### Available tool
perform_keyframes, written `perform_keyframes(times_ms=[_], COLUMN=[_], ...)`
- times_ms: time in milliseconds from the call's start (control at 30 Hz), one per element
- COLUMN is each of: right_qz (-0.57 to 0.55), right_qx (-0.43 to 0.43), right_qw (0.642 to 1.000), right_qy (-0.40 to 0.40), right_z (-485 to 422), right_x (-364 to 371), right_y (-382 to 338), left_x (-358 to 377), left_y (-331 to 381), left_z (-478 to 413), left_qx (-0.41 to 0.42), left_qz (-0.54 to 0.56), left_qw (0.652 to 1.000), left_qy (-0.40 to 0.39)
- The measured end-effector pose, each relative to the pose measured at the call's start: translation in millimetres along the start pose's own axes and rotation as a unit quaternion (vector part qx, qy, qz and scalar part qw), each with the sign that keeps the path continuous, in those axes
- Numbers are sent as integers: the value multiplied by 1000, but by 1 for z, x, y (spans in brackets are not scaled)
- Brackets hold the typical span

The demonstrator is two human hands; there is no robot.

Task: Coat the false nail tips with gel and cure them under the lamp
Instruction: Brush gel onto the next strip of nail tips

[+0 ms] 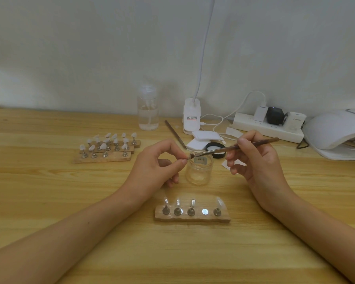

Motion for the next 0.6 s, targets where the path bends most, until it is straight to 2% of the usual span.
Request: perform_keyframes(times_ms=[133, 267, 433, 600], right_qz=[8, 0, 7, 3], right_qx=[12, -2, 13, -1], right_qw=[999, 1000, 999, 1000], right_qy=[33, 7, 40, 3], right_z=[0, 0, 0, 1], right_x=[-9, -2, -11, -1], right_y=[4, -1, 4, 0], left_x=[0, 0, 1, 0], left_y=[1, 1, 2, 1], left_z=[0, 0, 1, 0], left_qx=[-1, -5, -3, -9], left_qz=[-1, -3, -6, -6], left_qw=[1000, 1000, 1000, 1000], left_qy=[2, 3, 0, 3])
Point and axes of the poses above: each hand's wrist, its own z-axis away from the middle knuckle, its own x-axis out of the palm, y = z × x, the point moved 10 cm from there along -z, towards the middle knuckle, and after that the axes turned 1 degree about -y, right-handed, at the moved point
